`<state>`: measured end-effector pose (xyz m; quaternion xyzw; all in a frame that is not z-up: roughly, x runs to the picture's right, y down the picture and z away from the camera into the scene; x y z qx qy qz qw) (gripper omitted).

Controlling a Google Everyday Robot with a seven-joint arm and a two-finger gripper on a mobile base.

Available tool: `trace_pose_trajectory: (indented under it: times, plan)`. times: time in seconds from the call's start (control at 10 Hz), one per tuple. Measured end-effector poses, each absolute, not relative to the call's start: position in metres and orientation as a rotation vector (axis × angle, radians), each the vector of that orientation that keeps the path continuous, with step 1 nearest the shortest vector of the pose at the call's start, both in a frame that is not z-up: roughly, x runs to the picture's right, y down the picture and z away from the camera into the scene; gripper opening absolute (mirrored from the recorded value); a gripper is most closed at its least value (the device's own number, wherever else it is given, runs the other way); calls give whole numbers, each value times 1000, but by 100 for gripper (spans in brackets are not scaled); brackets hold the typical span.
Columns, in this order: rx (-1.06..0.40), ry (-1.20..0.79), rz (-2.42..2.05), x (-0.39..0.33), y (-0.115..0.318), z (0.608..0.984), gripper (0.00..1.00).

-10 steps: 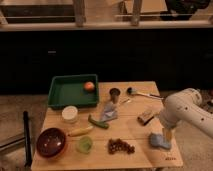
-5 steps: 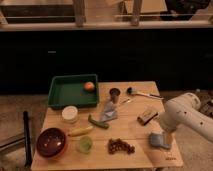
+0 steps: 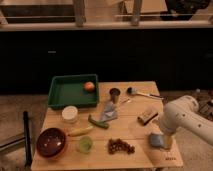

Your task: Place sponge in tray

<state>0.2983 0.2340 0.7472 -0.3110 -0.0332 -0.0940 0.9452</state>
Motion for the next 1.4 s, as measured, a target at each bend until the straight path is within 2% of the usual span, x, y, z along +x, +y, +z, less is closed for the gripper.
trace_pose_trajectory:
  times: [1.4]
  plan:
    - [-677,-70,-319,312,258,754,80]
